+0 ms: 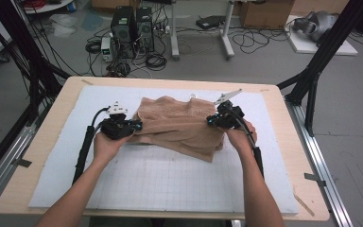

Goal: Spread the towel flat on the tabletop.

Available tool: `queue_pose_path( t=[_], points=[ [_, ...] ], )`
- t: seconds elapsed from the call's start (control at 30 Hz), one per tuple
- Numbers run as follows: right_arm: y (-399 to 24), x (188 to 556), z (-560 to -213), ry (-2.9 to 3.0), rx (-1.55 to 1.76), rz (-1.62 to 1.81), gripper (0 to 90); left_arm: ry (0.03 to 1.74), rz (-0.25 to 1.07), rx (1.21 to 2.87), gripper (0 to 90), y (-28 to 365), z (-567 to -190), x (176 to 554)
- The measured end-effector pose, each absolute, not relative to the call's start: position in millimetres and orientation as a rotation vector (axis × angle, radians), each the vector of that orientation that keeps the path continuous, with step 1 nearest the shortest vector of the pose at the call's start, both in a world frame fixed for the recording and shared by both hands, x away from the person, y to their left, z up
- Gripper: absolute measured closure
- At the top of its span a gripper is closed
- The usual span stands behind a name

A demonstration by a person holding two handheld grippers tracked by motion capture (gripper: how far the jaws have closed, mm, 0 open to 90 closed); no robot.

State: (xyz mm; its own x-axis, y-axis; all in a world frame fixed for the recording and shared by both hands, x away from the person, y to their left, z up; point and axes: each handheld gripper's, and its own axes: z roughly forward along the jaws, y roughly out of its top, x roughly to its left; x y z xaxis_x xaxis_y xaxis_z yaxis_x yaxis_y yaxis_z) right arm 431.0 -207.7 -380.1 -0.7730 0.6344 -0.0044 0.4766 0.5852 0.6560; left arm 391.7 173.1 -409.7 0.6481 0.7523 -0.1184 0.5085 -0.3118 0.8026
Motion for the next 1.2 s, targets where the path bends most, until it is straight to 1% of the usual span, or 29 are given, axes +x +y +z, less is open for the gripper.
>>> queue_pose_path(
  t=[0.1, 0.17, 0.2, 0.23, 0.33, 0.47, 0.6, 0.73, 0.83, 0.9, 0.97, 1.1, 1.13, 1.2],
  points=[
    [-199.4, 439.3, -395.8, 2.614, 0.938, 0.91, 86.2, 0.975, 0.339, 1.972, 71.1, 176.3, -408.9, 392.6],
    [-197.9, 438.1, -394.6, 2.606, 0.918, 0.925, 84.5, 0.942, 0.366, 1.981, 66.4, 181.7, -402.3, 389.1],
    [-199.2, 436.7, -392.3, 2.603, 0.912, 0.939, 81.3, 0.934, 0.373, 1.98, 65.0, 184.8, -399.0, 387.0],
    [-201.5, 435.3, -389.3, 2.586, 0.912, 0.959, 78.4, 0.924, 0.379, 1.982, 64.1, 187.8, -395.6, 384.9],
    [-207.8, 426.5, -378.4, 2.581, 0.906, 1.022, 73.6, 0.899, 0.385, 1.964, 60.8, 194.7, -385.7, 376.7],
    [-211.1, 404.4, -358.1, 2.539, 0.82, 1.098, 73.0, 0.846, 0.393, 1.959, 56.5, 197.8, -375.6, 364.8],
    [-212.1, 380.4, -348.6, 2.534, 0.744, 1.175, 71.6, 0.81, 0.38, 2.01, 56.3, 194.8, -377.8, 360.7],
    [-208.9, 363.7, -365.9, 2.595, 0.696, 1.111, 65.2, 0.811, 0.358, 2.06, 56.2, 185.7, -389.4, 366.9],
    [-210.3, 369.3, -385.4, 2.602, 0.771, 1.073, 58.1, 0.839, 0.353, 2.092, 55.8, 179.0, -399.9, 376.3],
    [-210.0, 378.3, -398.3, 2.607, 0.828, 1.042, 55.8, 0.863, 0.34, 2.106, 56.6, 175.1, -407.5, 383.0],
    [-206.5, 385.5, -409.6, 2.622, 0.859, 1.029, 57.0, 0.882, 0.319, 2.108, 61.1, 172.4, -413.3, 388.0],
    [-197.8, 390.9, -421.0, 2.621, 0.814, 0.994, 71.8, 0.888, 0.31, 2.12, 76.4, 171.8, -416.5, 390.9],
    [-196.7, 390.9, -421.3, 2.62, 0.805, 0.99, 75.7, 0.885, 0.307, 2.122, 79.4, 173.2, -415.5, 390.7],
    [-196.0, 390.3, -420.0, 2.628, 0.792, 0.992, 81.5, 0.886, 0.31, 2.116, 82.1, 174.8, -412.9, 388.8]
  ],
)
